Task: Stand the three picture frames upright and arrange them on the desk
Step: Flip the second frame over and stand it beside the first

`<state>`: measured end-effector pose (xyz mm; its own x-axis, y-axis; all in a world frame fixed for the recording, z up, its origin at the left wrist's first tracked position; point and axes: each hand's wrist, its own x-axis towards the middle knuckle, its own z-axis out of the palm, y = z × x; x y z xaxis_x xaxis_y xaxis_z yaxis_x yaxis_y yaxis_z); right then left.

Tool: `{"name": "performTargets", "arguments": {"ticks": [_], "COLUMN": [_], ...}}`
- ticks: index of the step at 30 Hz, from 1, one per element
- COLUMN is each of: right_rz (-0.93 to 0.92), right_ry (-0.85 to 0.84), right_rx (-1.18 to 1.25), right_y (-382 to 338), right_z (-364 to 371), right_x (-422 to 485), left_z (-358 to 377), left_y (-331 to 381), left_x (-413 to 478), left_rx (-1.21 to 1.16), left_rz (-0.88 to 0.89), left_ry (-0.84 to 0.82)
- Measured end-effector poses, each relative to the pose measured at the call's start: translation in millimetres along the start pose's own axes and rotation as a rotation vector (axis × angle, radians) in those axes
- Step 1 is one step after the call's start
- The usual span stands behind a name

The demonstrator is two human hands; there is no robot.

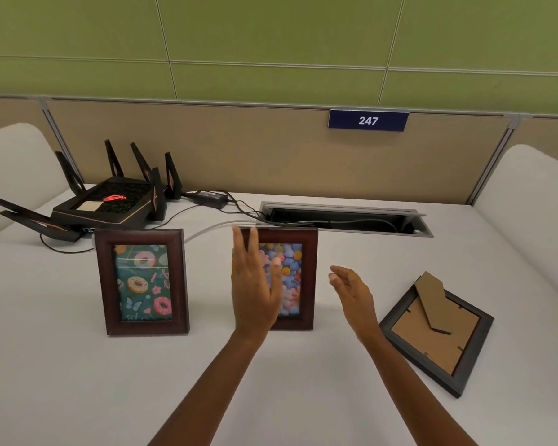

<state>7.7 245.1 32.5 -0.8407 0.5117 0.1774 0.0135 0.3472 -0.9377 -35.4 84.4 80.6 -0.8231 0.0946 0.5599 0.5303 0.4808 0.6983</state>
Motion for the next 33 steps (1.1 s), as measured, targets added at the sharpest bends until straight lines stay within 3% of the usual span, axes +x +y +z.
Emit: {"name": "performTargets", "arguments": {"ticks": [4, 8, 11, 15, 19, 23, 26, 33], "right_rz": [-0.028, -0.034, 0.014, 0.128, 0.253, 0.370, 0.426, 0.389], "right_ry": [0.136, 0.203, 0.227, 0.227, 0.257, 0.308, 0.274, 0.268], "right_rx": [-0.113, -0.293, -0.479, -0.694, -0.706, -0.636, -0.675, -0.602], "right_y": [12, 25, 33, 48, 58, 65, 71, 76], "right_z": [-28, -56, -76, -98, -117, -128, -133, -135], "right_x": [-11, -23, -29, -43, -53, -67, -76, -82], "left_z": [17, 40, 62, 95, 117, 129, 137, 147], "left_y": [18, 36, 44, 46, 50, 59, 64, 81], "left_x": [-18, -40, -57, -74, -81, -86, -89, -89], "left_rx": [0.167, 0.120, 0.012, 0.061, 0.051, -0.013, 0.032, 0.070], "left_rz": [0.314, 0.365, 0.287, 0.063, -0.146, -0.249, -0.213, -0.228], "left_ry": [-0.088, -0.255, -0.432, -0.732, -0.938, -1.017, -1.026, -0.973]}}
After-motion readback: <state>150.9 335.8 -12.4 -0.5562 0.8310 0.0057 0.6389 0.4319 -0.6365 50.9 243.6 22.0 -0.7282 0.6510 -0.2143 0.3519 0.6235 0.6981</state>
